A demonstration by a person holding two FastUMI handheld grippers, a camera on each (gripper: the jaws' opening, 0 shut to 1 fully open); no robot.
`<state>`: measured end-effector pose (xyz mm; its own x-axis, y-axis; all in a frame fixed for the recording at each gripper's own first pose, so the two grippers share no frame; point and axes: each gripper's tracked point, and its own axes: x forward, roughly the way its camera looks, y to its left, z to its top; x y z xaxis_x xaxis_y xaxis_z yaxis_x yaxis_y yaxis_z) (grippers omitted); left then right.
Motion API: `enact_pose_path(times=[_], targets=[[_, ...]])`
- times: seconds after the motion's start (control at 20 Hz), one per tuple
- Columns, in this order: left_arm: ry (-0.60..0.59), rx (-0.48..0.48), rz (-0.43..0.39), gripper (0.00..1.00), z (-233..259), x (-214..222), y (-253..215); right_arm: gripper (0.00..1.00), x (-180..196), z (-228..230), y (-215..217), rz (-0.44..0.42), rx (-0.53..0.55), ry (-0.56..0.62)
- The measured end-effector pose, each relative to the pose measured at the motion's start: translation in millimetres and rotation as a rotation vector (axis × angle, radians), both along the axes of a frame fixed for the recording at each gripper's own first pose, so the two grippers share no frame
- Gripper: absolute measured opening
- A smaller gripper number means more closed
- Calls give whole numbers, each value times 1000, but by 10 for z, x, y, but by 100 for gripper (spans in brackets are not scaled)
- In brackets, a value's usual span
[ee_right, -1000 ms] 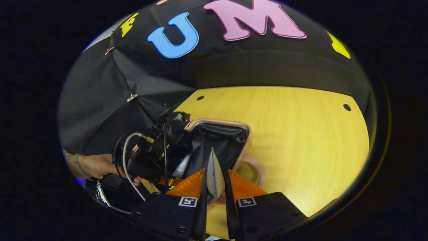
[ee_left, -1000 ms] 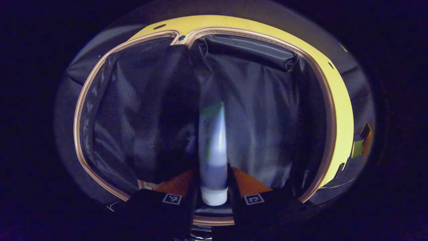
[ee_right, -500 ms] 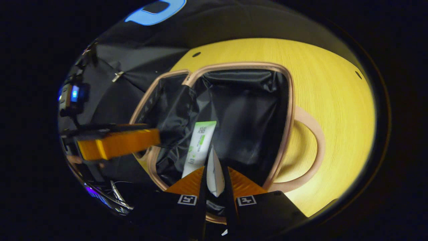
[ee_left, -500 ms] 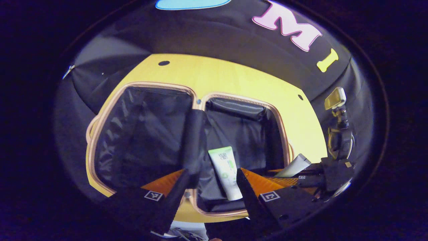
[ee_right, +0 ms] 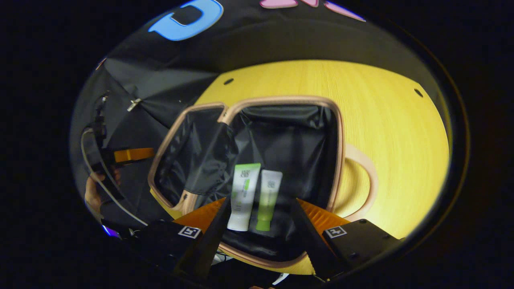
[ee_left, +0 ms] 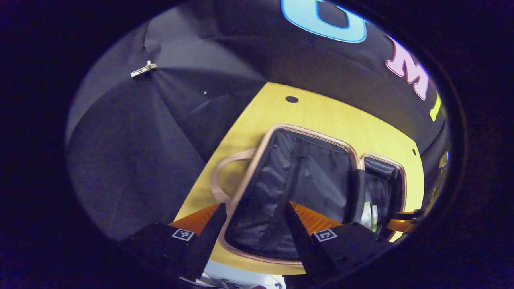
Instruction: First open the suitcase, pack the skin care products into it, and then close the suitcase.
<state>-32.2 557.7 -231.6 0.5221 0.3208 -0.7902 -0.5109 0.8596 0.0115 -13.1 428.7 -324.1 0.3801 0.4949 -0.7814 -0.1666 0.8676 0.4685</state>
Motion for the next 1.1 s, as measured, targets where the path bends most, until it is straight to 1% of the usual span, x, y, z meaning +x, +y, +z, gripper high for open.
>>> enact_pose_path(times=[0.1,0.15,0.25,0.3,0.35,0.45,0.55,0.65,0.7,0.75,0.8,0.85,0.9,0.95,1.05,1.1], targets=[[-50,-69,99,92,36,33,234,95,60,253,-98,-21,23,-70],[-70,-112,140,92,23,45,279,94,96,331,-171,-33,21,-98],[-68,-150,216,92,-32,43,483,94,177,454,-333,-63,16,-129],[-62,-172,238,92,-83,57,537,94,205,508,-422,-80,14,-138],[-47,-201,255,92,-123,50,519,94,252,530,-526,-103,3,-144],[-6,-250,252,92,-192,41,490,94,306,536,-698,-150,-11,-143],[61,-254,250,92,-304,-15,524,94,302,538,-848,-189,-24,-139],[133,-242,267,92,-448,-72,530,94,264,513,-977,-198,-50,-138],[160,-258,251,92,-542,-88,501,94,238,511,-1035,-197,-63,-137],[220,-241,251,87,-464,-229,512,94,223,531,-1069,-199,-70,-141],[194,-232,207,67,-285,-227,488,94,211,561,-1086,-203,-68,-147],[196,-233,182,47,-333,-176,492,94,212,590,-1095,-207,-60,-154],[188,-215,163,32,-242,-193,511,94,197,602,-1118,-208,-52,-158],[157,-204,153,18,-166,-158,494,94,196,632,-1112,-204,-42,-163],[80,-260,153,16,31,-128,343,94,257,707,-1088,-188,-42,-198],[55,-278,163,11,186,-143,287,94,300,750,-1083,-173,-44,-219]])
